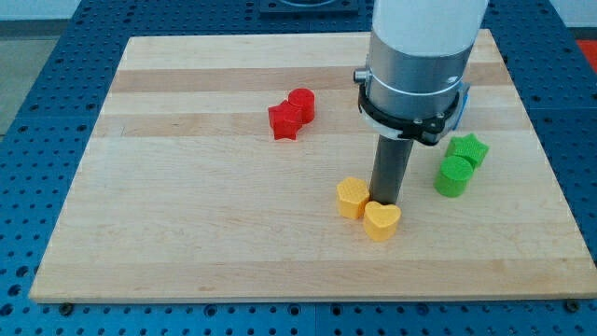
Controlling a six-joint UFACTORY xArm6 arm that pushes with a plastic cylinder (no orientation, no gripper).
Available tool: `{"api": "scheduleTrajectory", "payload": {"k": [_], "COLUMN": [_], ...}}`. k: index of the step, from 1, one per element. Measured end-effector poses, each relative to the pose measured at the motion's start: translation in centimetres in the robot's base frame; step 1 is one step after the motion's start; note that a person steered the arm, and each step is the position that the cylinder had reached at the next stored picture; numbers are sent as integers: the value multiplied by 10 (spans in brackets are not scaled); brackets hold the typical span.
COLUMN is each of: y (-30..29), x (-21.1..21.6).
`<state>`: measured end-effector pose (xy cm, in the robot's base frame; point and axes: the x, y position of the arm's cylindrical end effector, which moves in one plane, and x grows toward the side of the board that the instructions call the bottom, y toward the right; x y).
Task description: Push yellow heart into the yellow hexagon
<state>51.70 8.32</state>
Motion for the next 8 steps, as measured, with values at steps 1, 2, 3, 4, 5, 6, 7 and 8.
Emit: {"api": "scheduleTrajectory", "payload": {"k": [1, 2, 3, 4, 5, 6, 7, 8], "y": [37, 106, 167, 188, 152, 80, 35, 15], "x": [21, 37, 37, 43, 83, 86, 80, 54]}}
